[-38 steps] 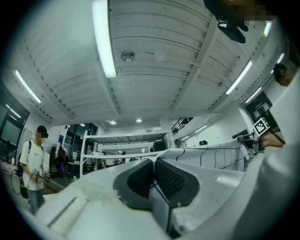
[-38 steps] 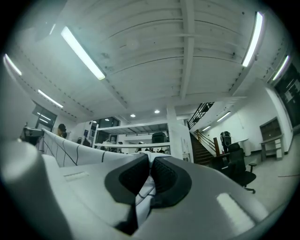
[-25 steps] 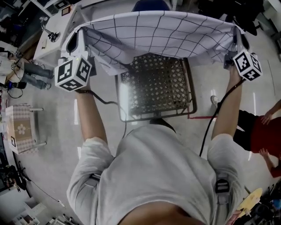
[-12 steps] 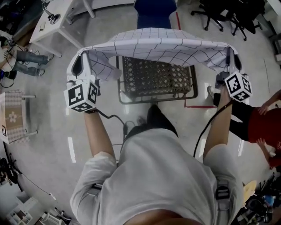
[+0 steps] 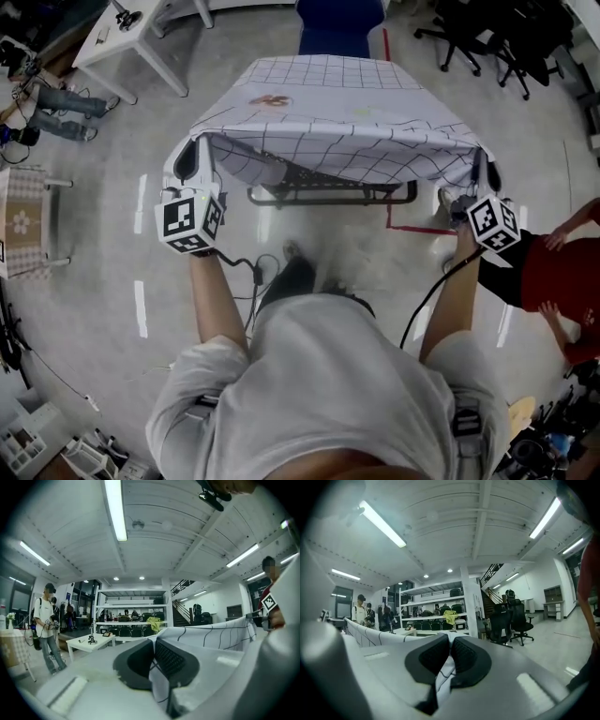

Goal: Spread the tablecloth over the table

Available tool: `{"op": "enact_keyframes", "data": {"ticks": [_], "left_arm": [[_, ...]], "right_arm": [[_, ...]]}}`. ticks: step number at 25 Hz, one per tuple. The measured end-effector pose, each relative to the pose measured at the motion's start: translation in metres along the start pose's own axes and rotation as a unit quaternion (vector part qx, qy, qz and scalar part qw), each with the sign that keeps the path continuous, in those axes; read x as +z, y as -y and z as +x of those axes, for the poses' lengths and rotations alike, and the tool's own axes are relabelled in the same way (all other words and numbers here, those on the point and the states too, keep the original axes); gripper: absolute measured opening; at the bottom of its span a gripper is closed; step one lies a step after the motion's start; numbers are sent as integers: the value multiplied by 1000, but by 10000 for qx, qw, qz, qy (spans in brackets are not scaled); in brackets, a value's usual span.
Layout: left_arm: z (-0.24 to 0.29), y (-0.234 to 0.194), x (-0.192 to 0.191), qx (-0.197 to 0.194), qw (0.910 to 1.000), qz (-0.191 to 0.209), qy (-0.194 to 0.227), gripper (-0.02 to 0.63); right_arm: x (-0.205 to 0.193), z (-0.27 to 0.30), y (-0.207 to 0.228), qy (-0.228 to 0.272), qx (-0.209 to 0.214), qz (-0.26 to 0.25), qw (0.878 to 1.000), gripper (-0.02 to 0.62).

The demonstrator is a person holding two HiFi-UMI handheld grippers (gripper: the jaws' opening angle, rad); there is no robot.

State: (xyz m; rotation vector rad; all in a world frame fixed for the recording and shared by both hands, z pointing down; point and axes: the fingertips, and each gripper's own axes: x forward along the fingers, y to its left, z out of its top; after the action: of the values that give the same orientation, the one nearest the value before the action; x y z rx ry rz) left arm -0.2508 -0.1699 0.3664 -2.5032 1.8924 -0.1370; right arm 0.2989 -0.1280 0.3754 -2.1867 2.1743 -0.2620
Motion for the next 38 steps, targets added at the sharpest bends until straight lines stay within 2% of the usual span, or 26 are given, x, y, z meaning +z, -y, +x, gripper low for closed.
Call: {"op": "enact_keyframes", "data": {"ticks": [4, 8, 16, 21, 24, 38], "left_arm": [[-36, 11, -27, 31, 9999, -37, -96, 23], [-47, 15, -33, 134, 9989, 6, -448, 23], [-61, 21, -53, 301, 9948, 131, -962, 23], [-114, 36, -121, 427, 9936, -75, -1046, 23], [-120, 38, -151, 505, 9909, -180, -1235, 23], [-118, 62, -190, 696, 9770, -271, -1998, 23]], "right_arm": [[-32, -22, 6, -80, 154, 249, 9995, 9], [-29, -19, 7, -295, 360, 89, 9989, 9], [-42, -28, 9, -589, 513, 188, 9968, 9], [-112, -82, 14, -761, 519, 178, 9956, 9], [-136, -88, 15, -872, 520, 182, 9947, 9], [-149, -82, -1, -1378, 462, -371, 9887, 11]]}}
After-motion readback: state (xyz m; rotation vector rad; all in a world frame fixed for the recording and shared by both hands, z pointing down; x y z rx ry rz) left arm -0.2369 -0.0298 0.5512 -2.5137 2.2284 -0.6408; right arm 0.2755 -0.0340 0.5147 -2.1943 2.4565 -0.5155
